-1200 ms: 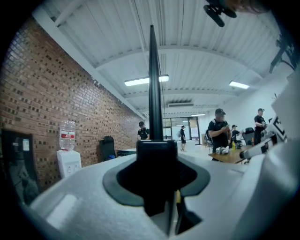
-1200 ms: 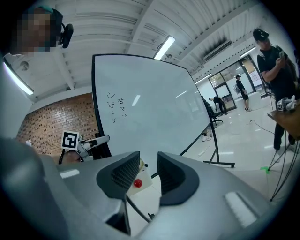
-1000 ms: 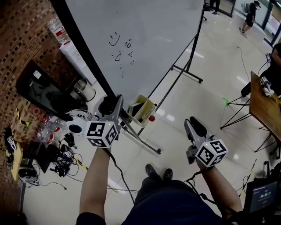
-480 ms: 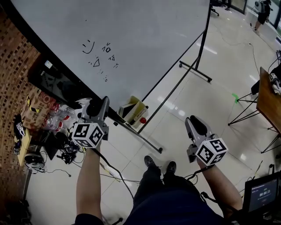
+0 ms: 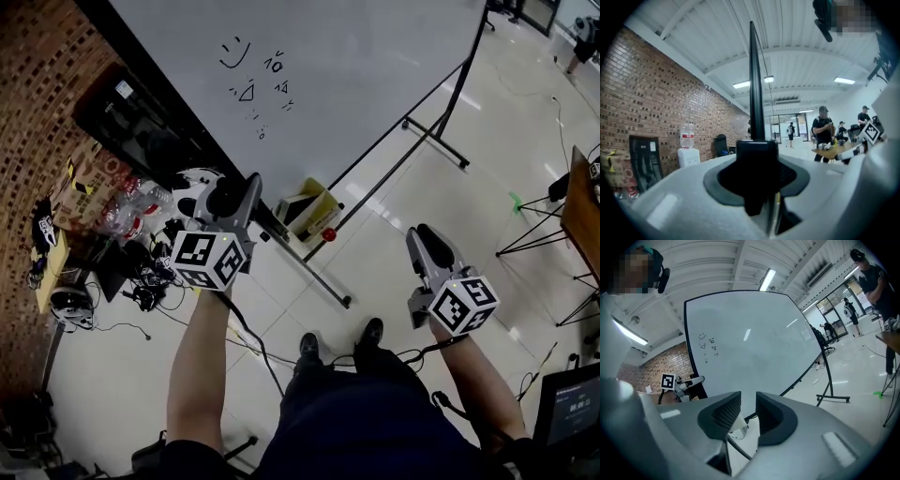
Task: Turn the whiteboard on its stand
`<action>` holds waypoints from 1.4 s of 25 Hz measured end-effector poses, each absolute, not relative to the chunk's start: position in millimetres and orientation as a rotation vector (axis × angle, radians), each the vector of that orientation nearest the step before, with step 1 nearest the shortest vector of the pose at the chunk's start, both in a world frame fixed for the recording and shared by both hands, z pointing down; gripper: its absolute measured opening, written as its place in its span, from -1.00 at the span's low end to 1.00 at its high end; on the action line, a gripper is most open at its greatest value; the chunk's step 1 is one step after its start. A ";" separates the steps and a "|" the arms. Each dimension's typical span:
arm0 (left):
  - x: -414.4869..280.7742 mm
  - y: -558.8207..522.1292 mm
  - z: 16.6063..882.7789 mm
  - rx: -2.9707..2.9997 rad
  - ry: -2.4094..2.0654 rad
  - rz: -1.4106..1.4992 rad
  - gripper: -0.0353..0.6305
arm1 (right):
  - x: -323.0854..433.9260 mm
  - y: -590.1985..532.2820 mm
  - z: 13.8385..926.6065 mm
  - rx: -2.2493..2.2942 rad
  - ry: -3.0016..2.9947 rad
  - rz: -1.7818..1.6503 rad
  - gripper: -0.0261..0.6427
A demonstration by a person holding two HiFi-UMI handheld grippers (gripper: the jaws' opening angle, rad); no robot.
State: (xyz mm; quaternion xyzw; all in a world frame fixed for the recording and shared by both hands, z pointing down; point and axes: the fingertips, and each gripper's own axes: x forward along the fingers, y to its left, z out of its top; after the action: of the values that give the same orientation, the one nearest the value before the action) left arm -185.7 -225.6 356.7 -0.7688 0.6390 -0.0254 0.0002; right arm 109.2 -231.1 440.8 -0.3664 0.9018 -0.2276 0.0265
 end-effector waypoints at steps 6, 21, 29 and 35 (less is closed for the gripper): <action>-180.7 -220.9 347.7 -2.411 1.978 -0.040 -0.43 | 85.7 -227.3 443.3 -1.223 2.778 -0.704 -0.64; -199.9 -139.5 337.7 -2.415 2.009 0.007 -0.42 | 22.9 -199.4 434.6 -1.169 2.877 -0.700 -0.64; -206.1 -127.5 340.1 -2.391 2.066 -0.011 -0.43 | 40.8 -206.4 450.5 -0.926 2.933 -0.776 -0.64; -261.0 3.1 356.2 -2.429 2.043 0.027 -0.39 | 16.4 -74.5 474.1 -0.868 2.946 -0.762 -0.66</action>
State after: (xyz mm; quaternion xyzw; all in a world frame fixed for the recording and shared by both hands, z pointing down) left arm -261.0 3.1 356.2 -0.7653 0.6435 0.0086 -0.0162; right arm 16.4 -74.5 474.1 -0.2743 0.9309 -0.2408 -0.0114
